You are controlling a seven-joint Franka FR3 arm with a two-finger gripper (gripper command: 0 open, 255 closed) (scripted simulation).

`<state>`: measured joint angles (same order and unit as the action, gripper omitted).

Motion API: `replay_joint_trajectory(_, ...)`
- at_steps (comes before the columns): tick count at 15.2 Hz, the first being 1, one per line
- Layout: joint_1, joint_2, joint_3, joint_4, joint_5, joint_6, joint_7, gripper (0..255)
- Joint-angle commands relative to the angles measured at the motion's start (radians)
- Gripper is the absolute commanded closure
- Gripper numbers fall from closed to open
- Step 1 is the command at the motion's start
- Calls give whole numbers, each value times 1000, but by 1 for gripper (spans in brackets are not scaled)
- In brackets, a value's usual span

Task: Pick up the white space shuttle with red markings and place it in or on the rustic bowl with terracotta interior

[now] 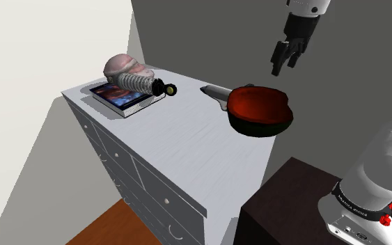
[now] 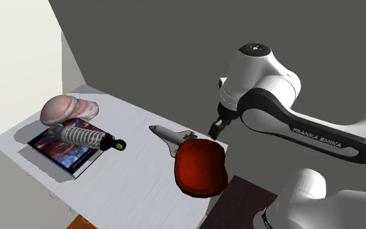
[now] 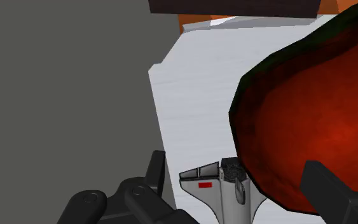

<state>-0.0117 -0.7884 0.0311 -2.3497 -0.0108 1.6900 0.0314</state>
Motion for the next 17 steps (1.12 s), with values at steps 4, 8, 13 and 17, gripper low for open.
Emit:
replay_joint_trajectory(4,7,133,6,57,7,46,-5,0)
replay_joint_trajectory(8,15,310,14,151,14,90,-11,0)
replay_joint_trajectory(13,25,531,26,295,21,117,-19,0)
replay_joint_trajectory(17,33,707,36,432,22,116,-23,0)
